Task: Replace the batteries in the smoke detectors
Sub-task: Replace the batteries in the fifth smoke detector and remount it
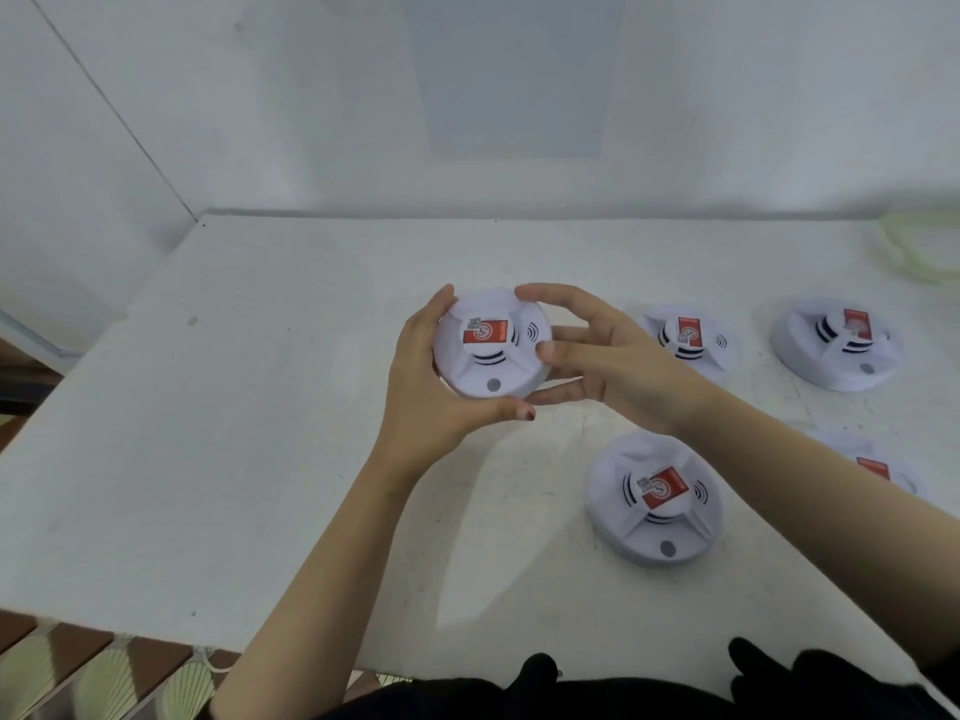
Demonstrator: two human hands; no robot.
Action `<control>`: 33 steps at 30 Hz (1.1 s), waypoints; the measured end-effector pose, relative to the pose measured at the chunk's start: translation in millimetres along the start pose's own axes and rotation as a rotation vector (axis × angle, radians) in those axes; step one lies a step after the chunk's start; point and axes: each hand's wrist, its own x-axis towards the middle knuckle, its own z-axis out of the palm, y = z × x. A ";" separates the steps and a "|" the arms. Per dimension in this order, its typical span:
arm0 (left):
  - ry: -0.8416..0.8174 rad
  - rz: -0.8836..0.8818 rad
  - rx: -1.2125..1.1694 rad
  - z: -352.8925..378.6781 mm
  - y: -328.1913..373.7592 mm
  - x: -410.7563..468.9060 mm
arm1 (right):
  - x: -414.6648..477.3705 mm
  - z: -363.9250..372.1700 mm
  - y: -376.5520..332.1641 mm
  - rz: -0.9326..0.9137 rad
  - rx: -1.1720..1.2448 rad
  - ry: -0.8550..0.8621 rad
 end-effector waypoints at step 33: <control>-0.052 -0.053 -0.039 19.4 -26.1 10.3 | 20.3 -15.7 32.6 0.018 -0.310 0.073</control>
